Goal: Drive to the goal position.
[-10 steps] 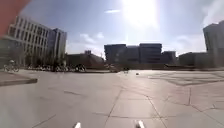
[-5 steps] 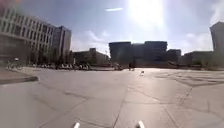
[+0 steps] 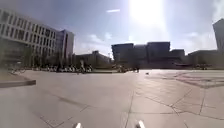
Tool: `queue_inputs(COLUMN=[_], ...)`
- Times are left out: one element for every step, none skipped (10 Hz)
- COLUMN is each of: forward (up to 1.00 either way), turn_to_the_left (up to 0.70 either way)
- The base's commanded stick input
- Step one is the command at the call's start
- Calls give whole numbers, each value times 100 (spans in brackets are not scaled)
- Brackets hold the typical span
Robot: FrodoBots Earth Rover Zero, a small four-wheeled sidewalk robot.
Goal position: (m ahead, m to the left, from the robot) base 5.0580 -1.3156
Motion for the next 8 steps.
queue_inputs(forward=[70,70,54,39,25,25,25,24], turn_to_the_left=[-1,-1,-10,-45,-85,-85,-85,-83])
